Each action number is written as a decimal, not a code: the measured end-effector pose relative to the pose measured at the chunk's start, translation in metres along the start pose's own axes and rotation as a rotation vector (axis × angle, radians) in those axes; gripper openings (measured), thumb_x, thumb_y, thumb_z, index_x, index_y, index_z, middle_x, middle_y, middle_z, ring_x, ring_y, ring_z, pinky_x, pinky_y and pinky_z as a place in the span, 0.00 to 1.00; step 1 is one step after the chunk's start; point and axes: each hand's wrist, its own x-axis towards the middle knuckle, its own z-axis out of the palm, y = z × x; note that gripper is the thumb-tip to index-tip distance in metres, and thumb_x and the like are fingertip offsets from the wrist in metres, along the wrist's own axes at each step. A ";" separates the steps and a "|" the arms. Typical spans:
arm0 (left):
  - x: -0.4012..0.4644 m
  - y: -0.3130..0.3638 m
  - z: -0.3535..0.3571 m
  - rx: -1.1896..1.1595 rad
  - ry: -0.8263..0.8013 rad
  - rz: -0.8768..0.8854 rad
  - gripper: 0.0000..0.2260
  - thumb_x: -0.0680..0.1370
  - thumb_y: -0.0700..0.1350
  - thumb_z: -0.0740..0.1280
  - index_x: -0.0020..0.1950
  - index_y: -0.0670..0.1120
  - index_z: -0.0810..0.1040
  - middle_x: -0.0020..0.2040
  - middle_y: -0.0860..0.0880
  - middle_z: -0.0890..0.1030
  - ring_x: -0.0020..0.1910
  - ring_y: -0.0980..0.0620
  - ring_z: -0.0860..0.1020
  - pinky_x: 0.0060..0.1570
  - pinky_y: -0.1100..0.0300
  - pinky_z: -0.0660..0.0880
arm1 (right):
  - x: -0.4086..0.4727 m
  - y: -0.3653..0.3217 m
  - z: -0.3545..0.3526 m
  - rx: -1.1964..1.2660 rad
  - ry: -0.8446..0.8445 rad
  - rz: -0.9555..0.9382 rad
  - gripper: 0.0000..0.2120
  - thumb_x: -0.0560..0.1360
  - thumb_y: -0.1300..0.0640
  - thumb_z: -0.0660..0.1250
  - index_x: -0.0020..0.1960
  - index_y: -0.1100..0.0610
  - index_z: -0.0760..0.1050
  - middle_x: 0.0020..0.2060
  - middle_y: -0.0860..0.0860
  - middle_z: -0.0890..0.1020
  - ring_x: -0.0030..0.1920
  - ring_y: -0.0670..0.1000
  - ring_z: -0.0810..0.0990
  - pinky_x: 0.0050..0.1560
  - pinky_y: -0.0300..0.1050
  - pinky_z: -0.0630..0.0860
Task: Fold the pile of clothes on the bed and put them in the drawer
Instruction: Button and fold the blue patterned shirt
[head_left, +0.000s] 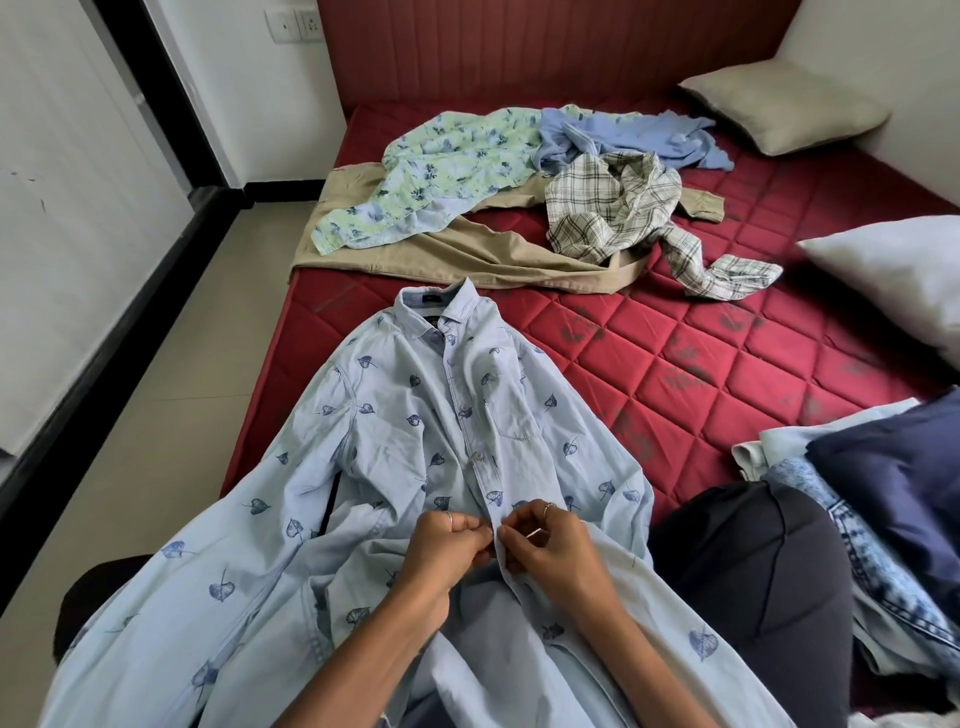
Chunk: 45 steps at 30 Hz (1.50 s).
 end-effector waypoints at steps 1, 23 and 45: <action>0.001 0.000 0.001 0.006 0.006 -0.002 0.10 0.76 0.32 0.66 0.36 0.39 0.80 0.34 0.43 0.81 0.36 0.49 0.79 0.44 0.57 0.78 | 0.000 0.000 0.000 -0.017 0.004 -0.008 0.03 0.73 0.59 0.69 0.41 0.54 0.78 0.32 0.52 0.84 0.34 0.50 0.83 0.38 0.47 0.80; -0.003 -0.005 0.005 0.463 0.136 0.175 0.20 0.75 0.54 0.69 0.38 0.36 0.77 0.34 0.41 0.81 0.32 0.49 0.76 0.37 0.53 0.75 | -0.002 0.006 0.005 -0.156 0.075 -0.143 0.04 0.74 0.61 0.66 0.41 0.56 0.77 0.30 0.47 0.81 0.31 0.44 0.77 0.33 0.32 0.70; -0.008 -0.002 0.011 -0.117 0.054 -0.015 0.14 0.79 0.36 0.64 0.33 0.43 0.76 0.26 0.49 0.77 0.23 0.56 0.73 0.27 0.65 0.74 | -0.004 -0.001 0.007 -0.050 0.060 -0.235 0.03 0.76 0.64 0.66 0.45 0.57 0.76 0.32 0.46 0.80 0.31 0.42 0.78 0.34 0.32 0.71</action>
